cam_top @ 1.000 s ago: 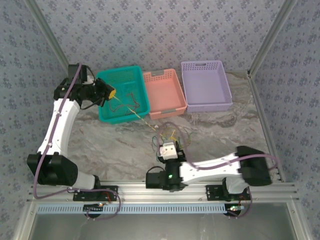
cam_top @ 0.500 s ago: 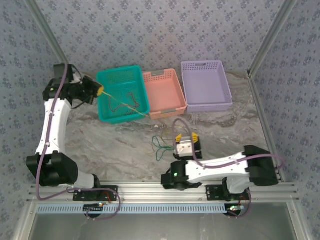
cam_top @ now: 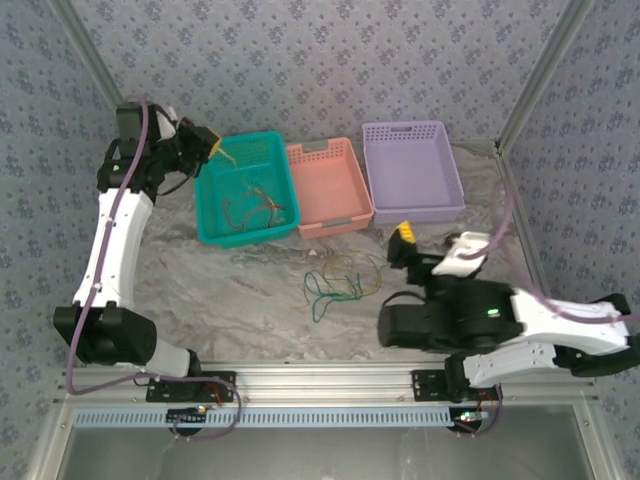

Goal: Untangle the cables

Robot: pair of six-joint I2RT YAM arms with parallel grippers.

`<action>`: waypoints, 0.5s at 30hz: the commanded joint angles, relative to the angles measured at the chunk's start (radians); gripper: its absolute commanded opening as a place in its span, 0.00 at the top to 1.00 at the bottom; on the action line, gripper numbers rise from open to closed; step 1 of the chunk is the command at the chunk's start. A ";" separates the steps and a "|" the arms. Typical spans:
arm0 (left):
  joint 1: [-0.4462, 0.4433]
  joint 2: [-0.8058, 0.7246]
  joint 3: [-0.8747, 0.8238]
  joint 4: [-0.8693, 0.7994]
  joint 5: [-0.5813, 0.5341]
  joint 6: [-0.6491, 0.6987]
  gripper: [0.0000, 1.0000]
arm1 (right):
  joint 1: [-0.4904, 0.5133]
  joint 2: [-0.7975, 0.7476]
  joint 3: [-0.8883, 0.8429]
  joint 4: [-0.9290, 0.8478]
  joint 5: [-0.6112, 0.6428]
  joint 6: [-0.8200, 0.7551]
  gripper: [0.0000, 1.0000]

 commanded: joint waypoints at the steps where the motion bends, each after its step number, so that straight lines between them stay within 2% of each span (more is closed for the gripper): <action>1: -0.052 -0.025 0.078 0.036 0.009 0.034 1.00 | -0.034 -0.118 0.012 0.329 -0.126 -0.650 0.02; 2: -0.070 -0.026 0.088 0.036 0.000 0.034 1.00 | -0.139 -0.198 -0.081 0.663 -0.335 -0.993 0.02; 3: -0.087 -0.028 0.096 0.034 -0.008 0.034 1.00 | -0.309 -0.272 -0.157 0.870 -0.622 -1.069 0.02; 4: -0.103 -0.032 0.104 0.032 -0.015 0.035 1.00 | -0.475 -0.300 -0.186 0.916 -0.828 -1.049 0.02; 6: -0.131 -0.034 0.120 0.016 -0.027 0.042 1.00 | -0.811 -0.249 -0.096 0.787 -1.113 -0.960 0.02; 7: -0.143 -0.034 0.130 0.012 -0.029 0.049 1.00 | -0.911 -0.226 -0.073 0.771 -1.248 -0.961 0.02; 9: -0.170 -0.026 0.158 -0.001 -0.015 0.074 1.00 | -1.114 -0.149 -0.040 0.826 -1.604 -0.975 0.02; 11: -0.190 -0.008 0.202 -0.017 0.015 0.105 1.00 | -1.194 -0.083 -0.036 0.877 -1.807 -0.986 0.02; 15: -0.230 0.031 0.291 -0.071 0.074 0.186 1.00 | -1.211 0.030 -0.073 1.032 -2.068 -0.953 0.02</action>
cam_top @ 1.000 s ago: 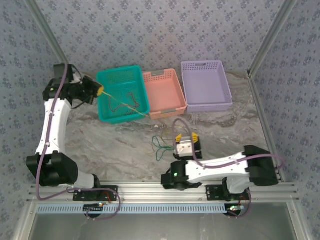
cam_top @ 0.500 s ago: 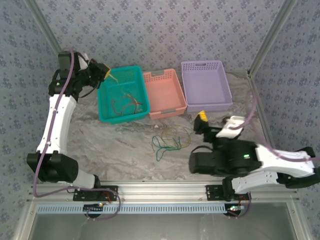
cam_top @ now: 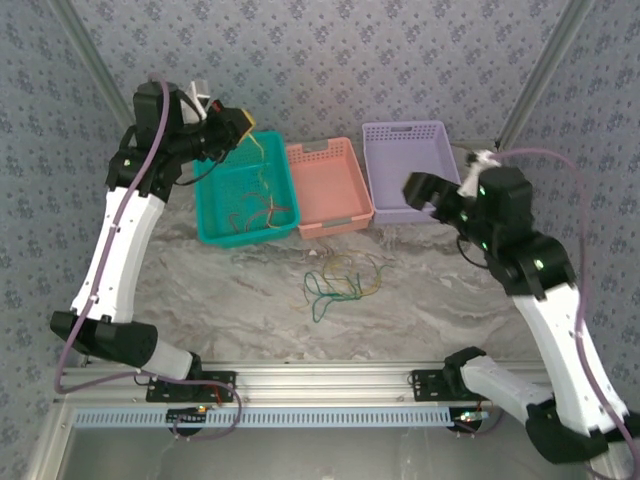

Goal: Untangle the cables

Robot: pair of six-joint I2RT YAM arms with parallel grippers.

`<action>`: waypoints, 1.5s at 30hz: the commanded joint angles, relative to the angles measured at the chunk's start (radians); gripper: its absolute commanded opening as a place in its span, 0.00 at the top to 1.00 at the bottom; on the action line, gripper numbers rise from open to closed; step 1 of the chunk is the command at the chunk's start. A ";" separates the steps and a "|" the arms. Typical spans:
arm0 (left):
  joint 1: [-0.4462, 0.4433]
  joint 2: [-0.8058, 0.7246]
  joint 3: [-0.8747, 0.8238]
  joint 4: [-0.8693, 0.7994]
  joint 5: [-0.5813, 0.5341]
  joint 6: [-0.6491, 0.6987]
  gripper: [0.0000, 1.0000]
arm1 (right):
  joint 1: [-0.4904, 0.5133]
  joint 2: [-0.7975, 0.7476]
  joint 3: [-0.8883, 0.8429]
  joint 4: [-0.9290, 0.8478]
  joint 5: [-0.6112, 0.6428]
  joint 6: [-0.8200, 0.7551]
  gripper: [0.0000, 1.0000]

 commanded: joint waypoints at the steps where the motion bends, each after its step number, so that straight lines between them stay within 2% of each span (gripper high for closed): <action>1: -0.034 0.023 0.110 -0.040 0.076 0.108 1.00 | -0.013 0.081 -0.038 0.192 -0.458 -0.001 0.03; 5: -0.073 0.027 0.132 -0.028 0.113 0.169 1.00 | 0.016 0.120 -0.135 0.443 -0.514 0.295 0.07; 9: -0.112 -0.001 0.090 0.046 0.124 0.189 1.00 | 0.060 0.146 -0.234 0.704 -0.467 0.637 0.08; 13: -0.129 -0.012 0.084 0.019 0.036 0.247 1.00 | 0.125 0.189 -0.244 0.796 -0.365 0.826 0.12; 16: -0.125 -0.008 0.071 -0.053 -0.103 0.341 1.00 | 0.172 0.229 -0.219 0.774 -0.299 0.817 0.14; 19: -0.069 -0.014 0.007 -0.046 -0.162 0.351 1.00 | 0.197 0.240 -0.232 0.738 -0.257 0.782 0.18; 22: 0.033 -0.021 -0.012 0.026 -0.113 0.285 1.00 | 0.207 0.216 -0.282 0.706 -0.226 0.741 0.20; 26: 0.123 0.018 0.062 0.104 -0.026 0.193 1.00 | 0.216 0.186 -0.336 0.698 -0.205 0.700 0.24; 33: 0.256 -0.018 0.025 0.329 -0.053 0.025 1.00 | 0.261 0.175 -0.352 0.649 -0.165 0.608 0.25; 40: 0.358 -0.046 -0.059 0.491 -0.101 -0.105 1.00 | 0.285 0.187 -0.394 0.678 -0.156 0.591 0.25; 42: 0.388 -0.038 -0.092 0.590 -0.076 -0.201 1.00 | 0.292 0.189 -0.407 0.678 -0.144 0.588 0.26; 45: 0.381 -0.007 -0.092 0.640 -0.021 -0.258 1.00 | 0.294 0.209 -0.408 0.670 -0.136 0.578 0.26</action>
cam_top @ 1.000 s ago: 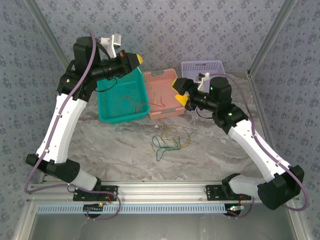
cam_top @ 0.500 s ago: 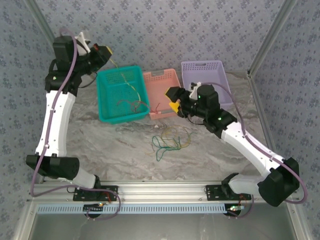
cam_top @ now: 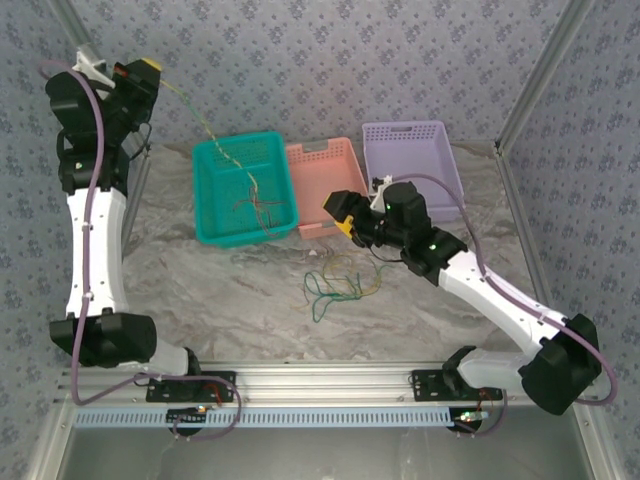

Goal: Untangle the cables

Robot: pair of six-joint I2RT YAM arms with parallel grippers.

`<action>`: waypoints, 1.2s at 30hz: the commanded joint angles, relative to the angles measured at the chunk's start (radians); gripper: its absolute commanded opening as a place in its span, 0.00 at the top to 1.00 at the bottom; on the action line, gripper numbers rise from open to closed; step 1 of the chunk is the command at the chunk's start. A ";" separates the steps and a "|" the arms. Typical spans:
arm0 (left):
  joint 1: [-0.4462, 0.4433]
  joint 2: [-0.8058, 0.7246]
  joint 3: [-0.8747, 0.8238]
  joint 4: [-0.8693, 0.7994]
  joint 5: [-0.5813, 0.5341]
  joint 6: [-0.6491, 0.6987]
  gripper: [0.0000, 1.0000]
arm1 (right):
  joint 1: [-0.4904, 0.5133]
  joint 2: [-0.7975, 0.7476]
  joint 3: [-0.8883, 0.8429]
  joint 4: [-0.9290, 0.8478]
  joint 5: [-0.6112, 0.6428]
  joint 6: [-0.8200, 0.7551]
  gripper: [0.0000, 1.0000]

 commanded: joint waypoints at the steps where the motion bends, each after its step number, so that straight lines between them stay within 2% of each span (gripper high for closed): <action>1: -0.010 0.007 -0.012 0.179 0.056 -0.120 1.00 | 0.006 0.026 0.003 -0.009 0.032 -0.040 0.26; 4: -0.034 -0.014 -0.085 0.261 0.073 -0.164 1.00 | 0.021 0.102 0.053 -0.061 0.062 -0.099 0.29; 7: -0.058 -0.042 -0.128 0.276 0.081 -0.158 1.00 | 0.080 0.225 0.222 -0.211 0.138 -0.263 0.37; 11: -0.086 -0.059 -0.131 0.232 0.092 -0.119 1.00 | 0.170 0.378 0.334 -0.228 0.235 -0.510 0.52; 12: -0.091 -0.063 -0.132 0.220 0.093 -0.108 1.00 | 0.191 0.413 0.354 -0.228 0.271 -0.554 0.53; 16: -0.103 -0.078 -0.138 0.191 0.096 -0.082 1.00 | 0.250 0.527 0.408 -0.195 0.299 -0.737 0.48; 23: -0.112 -0.088 -0.150 0.183 0.119 -0.077 1.00 | 0.277 0.666 0.538 -0.201 0.329 -0.767 0.47; 26: -0.120 -0.095 -0.151 0.173 0.131 -0.069 1.00 | 0.280 0.656 0.536 -0.175 0.327 -0.757 0.46; 30: -0.135 -0.098 -0.137 0.158 0.158 -0.054 1.00 | 0.286 0.569 0.463 -0.118 0.340 -0.738 0.38; 36: -0.188 -0.097 -0.080 0.083 0.180 0.008 1.00 | 0.292 0.468 0.469 -0.120 0.515 -0.799 0.30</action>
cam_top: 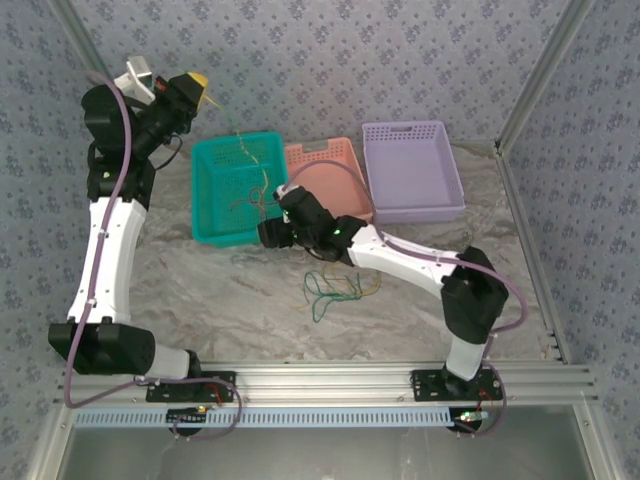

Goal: Untangle the cables

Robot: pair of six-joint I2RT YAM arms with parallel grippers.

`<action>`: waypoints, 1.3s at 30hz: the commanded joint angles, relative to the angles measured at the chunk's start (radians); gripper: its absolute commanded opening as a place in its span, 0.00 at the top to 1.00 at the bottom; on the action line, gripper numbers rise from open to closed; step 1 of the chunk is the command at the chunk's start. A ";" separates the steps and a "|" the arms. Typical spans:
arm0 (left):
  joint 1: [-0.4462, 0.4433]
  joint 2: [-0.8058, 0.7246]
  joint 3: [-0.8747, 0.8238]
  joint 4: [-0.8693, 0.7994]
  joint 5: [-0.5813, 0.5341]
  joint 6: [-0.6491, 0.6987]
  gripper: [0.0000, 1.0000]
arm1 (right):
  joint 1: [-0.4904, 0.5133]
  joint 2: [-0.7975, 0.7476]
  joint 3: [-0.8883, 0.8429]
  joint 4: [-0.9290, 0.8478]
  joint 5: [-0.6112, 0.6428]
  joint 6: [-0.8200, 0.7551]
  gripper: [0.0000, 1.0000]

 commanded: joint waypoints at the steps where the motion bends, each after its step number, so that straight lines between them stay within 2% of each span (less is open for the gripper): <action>1: -0.038 -0.031 0.067 -0.025 0.036 0.068 1.00 | 0.008 -0.061 0.058 0.021 0.133 -0.078 0.29; 8: -0.117 -0.025 0.116 -0.111 0.032 0.132 1.00 | 0.011 0.020 0.292 0.023 0.180 -0.255 0.26; 16: -0.212 -0.019 0.141 -0.175 0.005 0.192 1.00 | 0.005 0.080 0.487 -0.072 0.294 -0.297 0.30; 20: -0.254 -0.010 0.171 -0.218 -0.013 0.227 1.00 | 0.006 0.082 0.493 -0.059 0.298 -0.313 0.48; 26: -0.268 -0.016 0.168 -0.228 -0.023 0.241 1.00 | -0.006 0.061 0.494 -0.078 0.337 -0.290 0.97; 27: -0.269 -0.018 0.166 -0.230 -0.024 0.241 1.00 | -0.010 0.054 0.491 -0.083 0.337 -0.283 1.00; 31: -0.273 -0.026 0.162 -0.232 -0.027 0.239 1.00 | -0.022 0.026 0.479 -0.097 0.326 -0.273 1.00; 32: -0.273 -0.027 0.163 -0.232 -0.029 0.240 0.97 | -0.025 0.017 0.475 -0.097 0.320 -0.273 1.00; 34: -0.274 -0.035 0.163 -0.237 -0.036 0.248 0.70 | -0.032 0.006 0.473 -0.107 0.308 -0.269 1.00; 36: -0.274 -0.046 0.163 -0.262 -0.063 0.261 0.34 | -0.046 -0.005 0.477 -0.123 0.277 -0.257 1.00; 37: -0.275 -0.058 0.162 -0.279 -0.086 0.274 0.22 | -0.053 -0.010 0.479 -0.129 0.266 -0.252 1.00; 39: -0.275 -0.091 0.155 -0.320 -0.152 0.302 0.08 | -0.068 -0.013 0.497 -0.161 0.247 -0.235 1.00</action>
